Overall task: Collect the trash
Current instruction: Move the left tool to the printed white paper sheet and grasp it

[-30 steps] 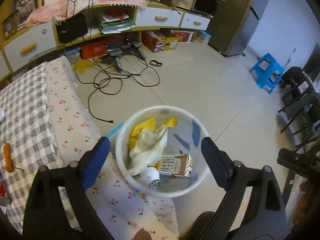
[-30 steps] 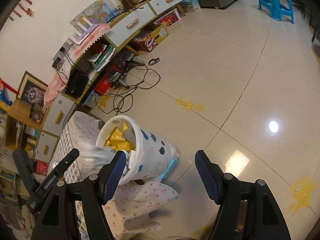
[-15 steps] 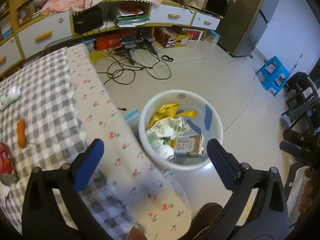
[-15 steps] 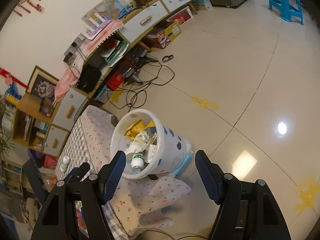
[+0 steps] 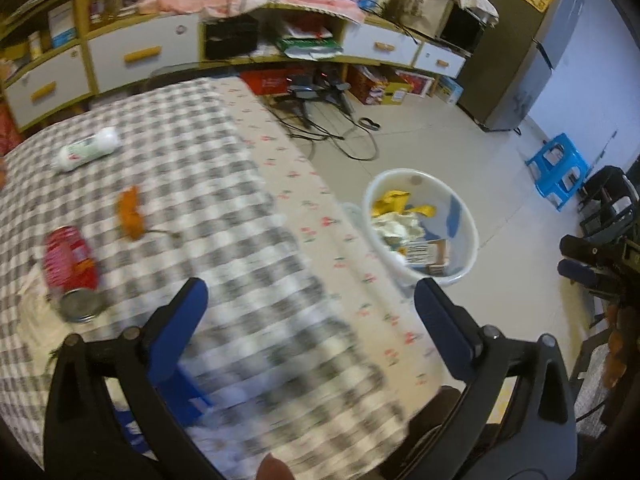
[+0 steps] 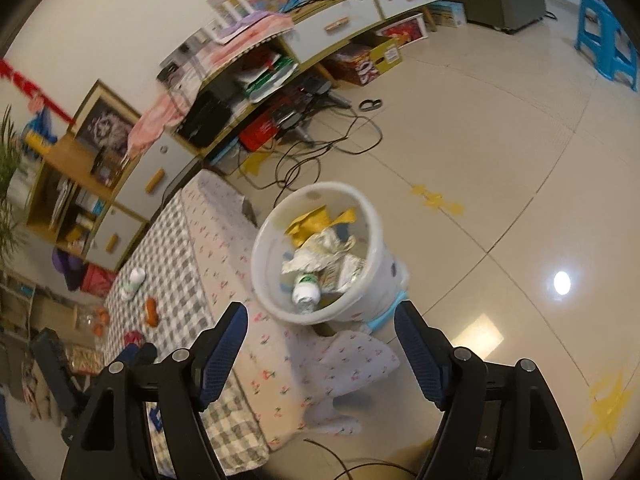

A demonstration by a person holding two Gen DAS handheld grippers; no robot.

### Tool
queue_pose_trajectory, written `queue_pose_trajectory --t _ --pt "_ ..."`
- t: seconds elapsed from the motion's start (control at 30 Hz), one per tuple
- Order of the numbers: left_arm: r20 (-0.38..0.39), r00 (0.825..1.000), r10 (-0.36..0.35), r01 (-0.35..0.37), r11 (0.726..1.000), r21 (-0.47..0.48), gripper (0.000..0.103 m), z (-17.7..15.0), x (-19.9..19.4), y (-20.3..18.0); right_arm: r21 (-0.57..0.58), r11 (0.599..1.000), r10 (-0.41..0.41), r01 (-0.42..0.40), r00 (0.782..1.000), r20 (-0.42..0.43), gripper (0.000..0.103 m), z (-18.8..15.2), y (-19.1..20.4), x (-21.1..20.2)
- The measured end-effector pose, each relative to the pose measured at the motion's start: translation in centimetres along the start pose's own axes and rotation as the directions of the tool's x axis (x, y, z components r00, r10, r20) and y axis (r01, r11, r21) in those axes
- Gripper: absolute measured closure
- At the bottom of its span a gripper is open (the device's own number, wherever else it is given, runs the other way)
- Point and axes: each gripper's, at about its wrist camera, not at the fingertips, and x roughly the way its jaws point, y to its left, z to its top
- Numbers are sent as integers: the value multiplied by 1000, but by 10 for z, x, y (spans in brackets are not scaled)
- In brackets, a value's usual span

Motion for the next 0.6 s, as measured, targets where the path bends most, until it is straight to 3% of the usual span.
queue_pose_trajectory --t 0.13,0.6 --pt "17 997 72 -72 997 -10 1 -6 -13 33 -43 999 -5 4 1000 -16 21 -11 22 6" --pt "19 994 106 -102 986 -133 1 -27 -68 139 -199 980 -43 25 996 -84 16 -60 107 49"
